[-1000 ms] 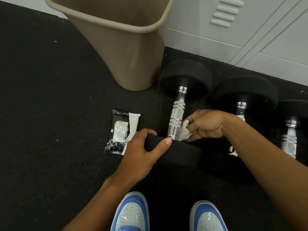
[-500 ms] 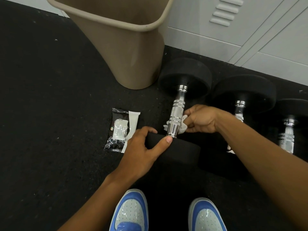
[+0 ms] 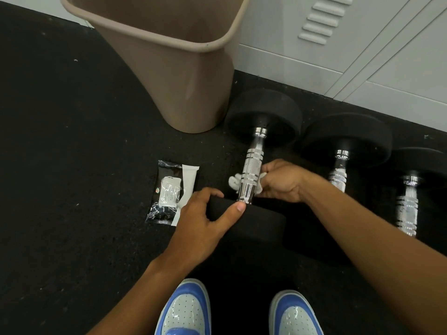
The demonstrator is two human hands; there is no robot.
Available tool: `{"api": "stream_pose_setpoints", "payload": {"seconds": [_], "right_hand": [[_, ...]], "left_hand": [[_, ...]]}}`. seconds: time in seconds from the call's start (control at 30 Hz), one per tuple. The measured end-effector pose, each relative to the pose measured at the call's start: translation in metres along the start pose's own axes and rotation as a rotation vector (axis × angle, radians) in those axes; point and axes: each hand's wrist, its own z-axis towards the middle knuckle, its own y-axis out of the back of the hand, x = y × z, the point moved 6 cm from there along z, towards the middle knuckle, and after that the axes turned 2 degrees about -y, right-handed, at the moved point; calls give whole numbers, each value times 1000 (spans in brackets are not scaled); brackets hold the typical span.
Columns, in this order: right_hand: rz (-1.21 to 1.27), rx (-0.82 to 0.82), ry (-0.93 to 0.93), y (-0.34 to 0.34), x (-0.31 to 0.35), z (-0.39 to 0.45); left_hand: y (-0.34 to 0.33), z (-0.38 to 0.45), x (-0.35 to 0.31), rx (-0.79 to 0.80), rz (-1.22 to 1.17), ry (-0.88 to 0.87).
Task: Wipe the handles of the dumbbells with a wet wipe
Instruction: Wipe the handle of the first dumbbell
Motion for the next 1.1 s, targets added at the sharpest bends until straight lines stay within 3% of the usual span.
{"api": "stream_pose_setpoints", "payload": {"seconds": [0.13,0.33,0.5,0.7,0.87,1.1], "right_hand": [[-56,129,-95,5,-6,-6],[51,-83,12,11,6,3],[-8,82,-69,4,-4,-2],[77,-102,23,11,10,6],[63,60,-65,16,4,1],[247,-69,32,9,11,10]], "left_hand": [[1,1,2,21,-14,5],[0,0,1,12,-8,-1],[1,1,1,16,-7,-4],[0,0,0,12,1,-1],[1,1,1,19,2,0],[0,0,1,19,-14,6]]}}
